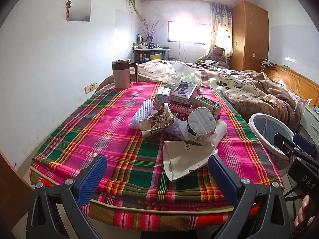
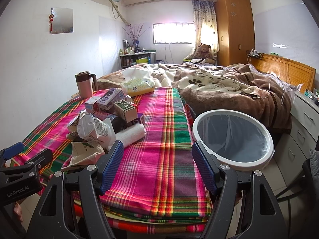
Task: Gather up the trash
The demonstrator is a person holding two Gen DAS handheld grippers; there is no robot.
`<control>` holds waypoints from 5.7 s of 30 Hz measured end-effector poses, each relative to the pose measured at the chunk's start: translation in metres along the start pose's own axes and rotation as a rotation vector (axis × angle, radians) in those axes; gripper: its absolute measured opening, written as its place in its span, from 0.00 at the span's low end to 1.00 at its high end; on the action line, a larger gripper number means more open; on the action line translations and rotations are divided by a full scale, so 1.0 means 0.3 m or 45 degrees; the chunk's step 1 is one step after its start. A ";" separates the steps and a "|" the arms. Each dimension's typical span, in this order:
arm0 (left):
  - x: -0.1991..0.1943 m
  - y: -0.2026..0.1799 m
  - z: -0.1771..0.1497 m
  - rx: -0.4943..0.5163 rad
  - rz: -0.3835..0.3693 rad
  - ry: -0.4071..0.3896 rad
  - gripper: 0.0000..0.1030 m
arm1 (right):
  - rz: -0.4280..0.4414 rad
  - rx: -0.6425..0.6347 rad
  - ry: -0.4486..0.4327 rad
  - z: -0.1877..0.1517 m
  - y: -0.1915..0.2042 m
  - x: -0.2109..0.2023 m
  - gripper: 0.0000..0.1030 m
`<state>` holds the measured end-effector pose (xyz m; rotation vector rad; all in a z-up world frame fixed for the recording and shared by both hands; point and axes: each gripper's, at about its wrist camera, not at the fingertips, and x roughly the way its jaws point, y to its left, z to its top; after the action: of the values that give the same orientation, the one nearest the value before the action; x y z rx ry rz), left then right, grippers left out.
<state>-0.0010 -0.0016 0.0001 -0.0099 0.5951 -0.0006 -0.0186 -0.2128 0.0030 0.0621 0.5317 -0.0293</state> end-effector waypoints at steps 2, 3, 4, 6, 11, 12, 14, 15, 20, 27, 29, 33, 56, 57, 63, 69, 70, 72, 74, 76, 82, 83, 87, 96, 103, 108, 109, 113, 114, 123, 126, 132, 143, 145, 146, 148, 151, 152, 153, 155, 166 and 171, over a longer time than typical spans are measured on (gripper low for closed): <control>0.000 -0.001 0.000 0.000 0.000 0.000 1.00 | 0.001 0.000 0.000 0.000 0.000 -0.004 0.70; 0.000 0.000 0.000 0.001 0.000 -0.001 1.00 | 0.001 0.000 0.000 0.000 -0.002 -0.005 0.70; 0.000 -0.001 -0.001 0.001 0.001 -0.001 1.00 | 0.000 -0.001 0.000 0.000 0.000 -0.003 0.70; 0.000 0.000 0.000 0.000 0.000 0.000 1.00 | 0.001 0.000 0.000 0.000 0.000 -0.003 0.70; 0.003 0.001 0.000 -0.001 0.001 0.001 1.00 | -0.001 -0.002 0.000 0.001 -0.002 -0.005 0.70; 0.003 0.001 0.000 -0.001 0.001 0.001 1.00 | -0.001 -0.001 -0.001 0.001 -0.001 -0.004 0.70; 0.004 0.001 0.000 0.000 0.001 0.001 1.00 | -0.002 -0.004 -0.002 0.002 -0.002 -0.005 0.70; 0.005 0.002 0.000 -0.001 0.001 0.002 1.00 | -0.003 -0.005 -0.001 0.002 0.000 -0.003 0.70; 0.018 0.003 0.001 0.002 -0.005 0.009 1.00 | -0.006 -0.005 0.005 0.001 0.004 0.002 0.70; 0.040 0.002 -0.003 0.007 -0.009 0.026 1.00 | -0.012 -0.004 0.018 0.003 0.004 0.018 0.70; 0.057 0.002 -0.005 0.015 -0.009 0.042 1.00 | -0.012 -0.003 0.025 0.006 0.003 0.031 0.70; 0.101 0.006 -0.015 0.036 -0.032 0.086 1.00 | -0.020 -0.004 0.048 0.008 -0.001 0.068 0.70; 0.362 -0.077 0.021 0.263 -0.293 0.243 1.00 | 0.179 0.024 0.165 0.051 0.038 0.232 0.70; 0.372 -0.079 0.025 0.261 -0.299 0.249 1.00 | 0.177 0.023 0.164 0.053 0.041 0.232 0.70; 0.410 -0.063 0.023 0.214 -0.432 0.307 0.76 | 0.213 0.021 0.150 0.064 0.052 0.230 0.70; 0.393 -0.023 0.020 0.183 -0.452 0.289 0.56 | 0.270 0.007 0.155 0.071 0.081 0.241 0.70; 0.392 -0.006 0.018 0.163 -0.456 0.294 0.55 | 0.278 -0.003 0.154 0.070 0.091 0.241 0.70; 0.390 0.016 0.015 0.133 -0.455 0.295 0.53 | 0.295 -0.025 0.153 0.067 0.111 0.239 0.70; 0.385 0.045 0.008 0.106 -0.434 0.286 0.52 | 0.323 -0.048 0.155 0.062 0.129 0.238 0.70; 0.378 0.072 0.008 0.080 -0.400 0.274 0.51 | 0.343 -0.054 0.168 0.060 0.142 0.244 0.70; 0.347 0.158 -0.002 0.001 -0.238 0.254 0.50 | 0.412 -0.083 0.181 0.053 0.183 0.243 0.70; 0.342 0.175 -0.008 -0.013 -0.209 0.254 0.50 | 0.418 -0.087 0.187 0.050 0.193 0.248 0.70; 0.341 0.214 -0.006 -0.046 -0.165 0.243 0.51 | 0.436 -0.099 0.209 0.041 0.225 0.262 0.70; 0.377 0.194 0.028 -0.027 -0.205 0.206 0.67 | 0.363 -0.129 0.173 0.058 0.263 0.301 0.70; 0.426 0.179 0.035 -0.023 -0.206 0.264 0.69 | 0.371 -0.113 0.182 0.057 0.271 0.311 0.58; 0.417 0.162 0.027 -0.018 -0.246 0.264 0.57 | 0.381 -0.118 0.165 0.053 0.273 0.299 0.52; 0.410 0.157 0.027 -0.016 -0.245 0.259 0.56 | 0.383 -0.115 0.165 0.054 0.272 0.299 0.52; 0.393 0.148 0.026 -0.011 -0.253 0.251 0.45 | 0.388 -0.081 0.147 0.055 0.252 0.284 0.51; 0.386 0.147 0.026 -0.012 -0.254 0.248 0.43 | 0.392 -0.075 0.145 0.056 0.247 0.281 0.51; 0.321 0.131 0.034 -0.037 -0.271 0.189 0.37 | 0.407 -0.030 0.105 0.059 0.206 0.232 0.50; 0.290 0.121 0.043 -0.039 -0.268 0.157 0.35 | 0.406 -0.022 0.087 0.061 0.193 0.217 0.50; 0.225 0.080 0.077 -0.006 -0.282 0.102 0.35 | 0.399 0.001 0.047 0.071 0.156 0.184 0.50; 0.161 -0.062 0.151 0.079 -0.319 0.035 0.35 | 0.328 0.062 -0.037 0.106 0.029 0.117 0.50; 0.153 -0.094 0.164 0.095 -0.328 0.020 0.35 | 0.306 0.074 -0.043 0.111 -0.002 0.109 0.50; 0.152 -0.110 0.171 0.101 -0.336 0.015 0.35 | 0.294 0.078 -0.047 0.111 -0.014 0.106 0.50; 0.149 -0.143 0.182 0.115 -0.353 0.007 0.35 | 0.266 0.091 -0.063 0.114 -0.046 0.097 0.50; 0.151 -0.198 0.197 0.145 -0.383 0.000 0.35 | 0.226 0.109 -0.077 0.116 -0.087 0.087 0.50; 0.150 -0.212 0.201 0.150 -0.392 -0.005 0.35 | 0.212 0.119 -0.083 0.117 -0.104 0.082 0.50; 0.150 -0.227 0.205 0.156 -0.400 -0.008 0.35 | 0.195 0.133 -0.089 0.120 -0.124 0.080 0.50; 0.150 -0.266 0.218 0.175 -0.416 -0.015 0.35 | 0.165 0.150 -0.098 0.122 -0.153 0.074 0.50; 0.224 -0.514 0.265 0.256 -0.588 0.022 0.35 | -0.030 0.213 -0.074 0.124 -0.323 0.113 0.50; 0.269 -0.621 0.271 0.289 -0.656 0.058 0.35 | -0.092 0.255 -0.035 0.106 -0.390 0.133 0.50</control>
<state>0.1117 -0.1873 0.0239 0.0571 0.6219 -0.5695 0.0265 -0.3321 0.0041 0.2376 0.5023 -0.1534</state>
